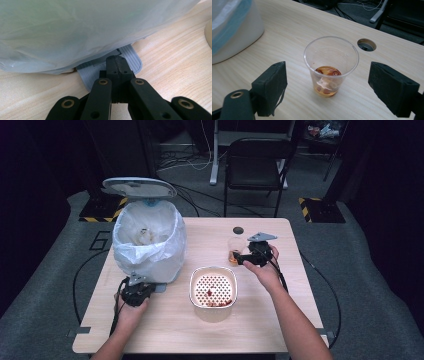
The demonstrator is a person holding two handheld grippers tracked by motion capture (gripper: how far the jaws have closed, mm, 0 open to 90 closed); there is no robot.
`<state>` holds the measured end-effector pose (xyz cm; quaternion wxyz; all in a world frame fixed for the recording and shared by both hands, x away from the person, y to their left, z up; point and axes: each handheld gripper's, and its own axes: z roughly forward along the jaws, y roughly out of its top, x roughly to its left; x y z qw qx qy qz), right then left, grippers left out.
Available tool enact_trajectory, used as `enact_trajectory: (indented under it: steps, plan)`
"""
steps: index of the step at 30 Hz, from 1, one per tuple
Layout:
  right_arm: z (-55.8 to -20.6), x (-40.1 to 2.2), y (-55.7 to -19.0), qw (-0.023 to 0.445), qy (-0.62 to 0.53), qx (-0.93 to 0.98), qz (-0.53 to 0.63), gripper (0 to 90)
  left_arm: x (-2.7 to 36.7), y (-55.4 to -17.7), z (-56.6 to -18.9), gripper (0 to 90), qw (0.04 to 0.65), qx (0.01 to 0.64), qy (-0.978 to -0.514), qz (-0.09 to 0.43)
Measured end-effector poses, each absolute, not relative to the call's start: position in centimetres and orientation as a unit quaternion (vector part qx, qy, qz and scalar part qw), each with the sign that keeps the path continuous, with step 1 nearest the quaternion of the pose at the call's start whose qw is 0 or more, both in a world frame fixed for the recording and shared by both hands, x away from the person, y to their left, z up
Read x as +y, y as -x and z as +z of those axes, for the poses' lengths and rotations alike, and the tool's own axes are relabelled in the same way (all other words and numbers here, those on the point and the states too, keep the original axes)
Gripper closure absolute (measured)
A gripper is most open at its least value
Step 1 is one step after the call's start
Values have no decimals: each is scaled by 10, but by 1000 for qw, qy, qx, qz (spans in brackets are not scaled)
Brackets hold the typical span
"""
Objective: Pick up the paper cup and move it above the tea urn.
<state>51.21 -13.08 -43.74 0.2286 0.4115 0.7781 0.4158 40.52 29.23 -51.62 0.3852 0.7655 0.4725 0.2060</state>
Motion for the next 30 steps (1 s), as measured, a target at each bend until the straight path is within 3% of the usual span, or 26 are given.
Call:
enact_trajectory:
  steps: [13,30]
  plan:
    - [-461,-120,-538,229,-432,773,403,118,294,-405,-515,900,382,473,-767,203]
    - [-476,-107,-553,235,-439,772,394,169,293,-405,-516,900,383,473,-768,201]
